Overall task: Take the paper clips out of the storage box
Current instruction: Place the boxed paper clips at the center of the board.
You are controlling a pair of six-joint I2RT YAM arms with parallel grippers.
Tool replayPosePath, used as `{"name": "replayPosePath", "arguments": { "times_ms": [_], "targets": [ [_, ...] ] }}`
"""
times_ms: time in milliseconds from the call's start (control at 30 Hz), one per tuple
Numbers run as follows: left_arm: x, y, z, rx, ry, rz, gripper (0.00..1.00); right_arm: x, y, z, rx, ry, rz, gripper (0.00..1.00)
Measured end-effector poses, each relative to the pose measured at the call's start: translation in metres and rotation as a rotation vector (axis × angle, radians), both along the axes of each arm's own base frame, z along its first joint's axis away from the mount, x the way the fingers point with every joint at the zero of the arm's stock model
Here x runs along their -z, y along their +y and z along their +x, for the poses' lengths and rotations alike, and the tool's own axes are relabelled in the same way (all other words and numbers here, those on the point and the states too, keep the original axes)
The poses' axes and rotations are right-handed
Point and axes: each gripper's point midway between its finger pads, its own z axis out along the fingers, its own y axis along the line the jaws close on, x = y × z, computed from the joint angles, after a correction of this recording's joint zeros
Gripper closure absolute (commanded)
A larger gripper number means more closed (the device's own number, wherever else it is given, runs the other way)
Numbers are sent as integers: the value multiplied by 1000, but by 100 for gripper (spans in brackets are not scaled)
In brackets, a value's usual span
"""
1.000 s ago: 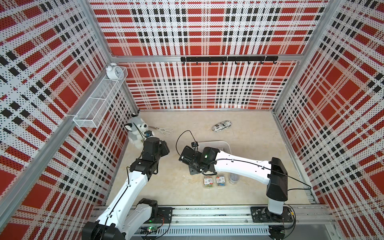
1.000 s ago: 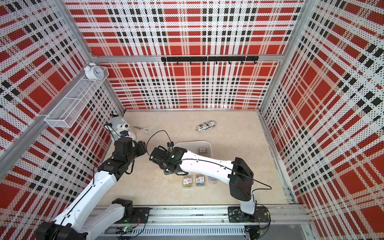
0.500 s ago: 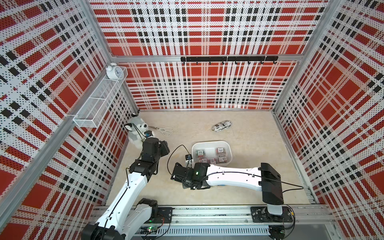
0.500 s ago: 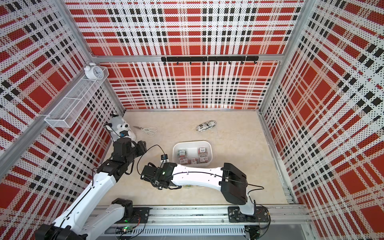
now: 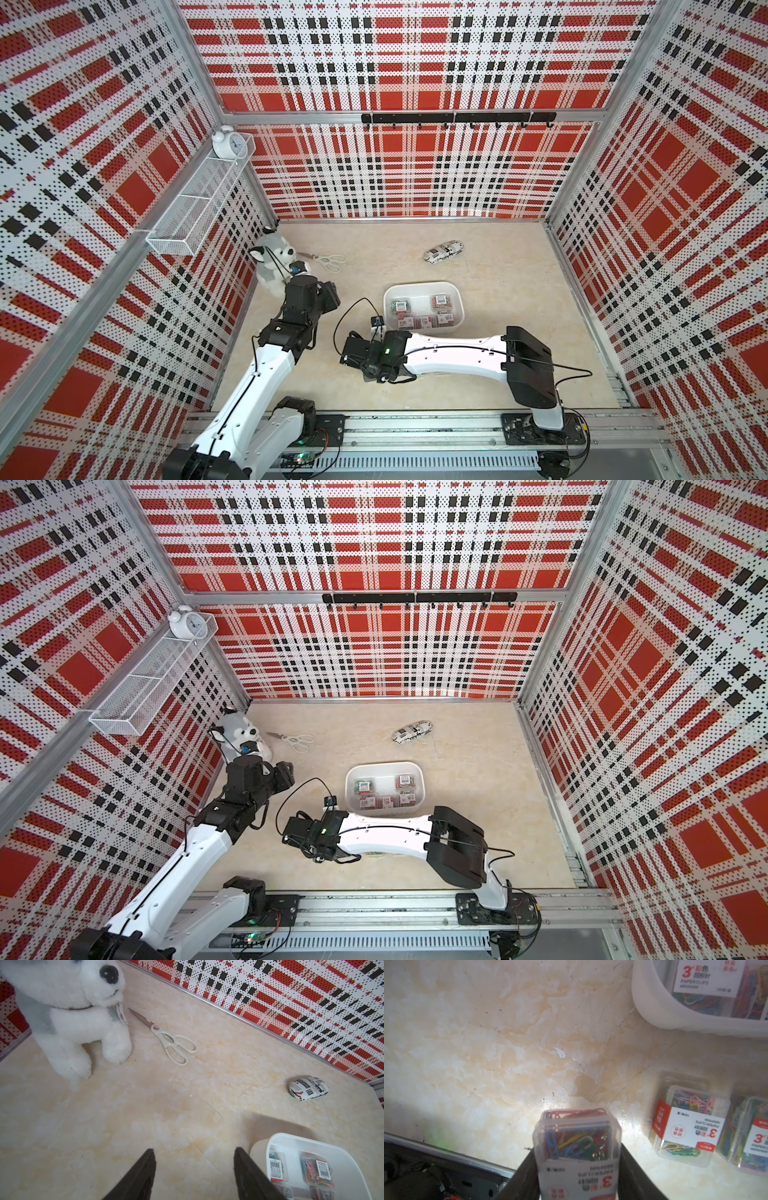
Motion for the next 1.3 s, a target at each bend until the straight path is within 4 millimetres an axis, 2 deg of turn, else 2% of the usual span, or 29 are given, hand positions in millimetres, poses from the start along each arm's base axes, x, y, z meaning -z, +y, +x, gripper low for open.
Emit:
{"name": "replayPosePath", "arguments": {
  "times_ms": [300, 733, 1000, 1300],
  "targets": [
    [-2, 0, 0, 2, -5, -2, 37, 25, -8, -3, 13, 26, -45, 63],
    [-4, 0, -1, 1, -14, -4, 37, 43, -24, 9, 68, 39, -88, 61],
    [-4, 0, -1, 2, -15, -5, 37, 47, -24, 17, 97, 38, -80, 60],
    [-5, 0, -2, 2, -18, -5, 37, 50, -23, 16, 125, 54, -71, 59]
  ]
}}
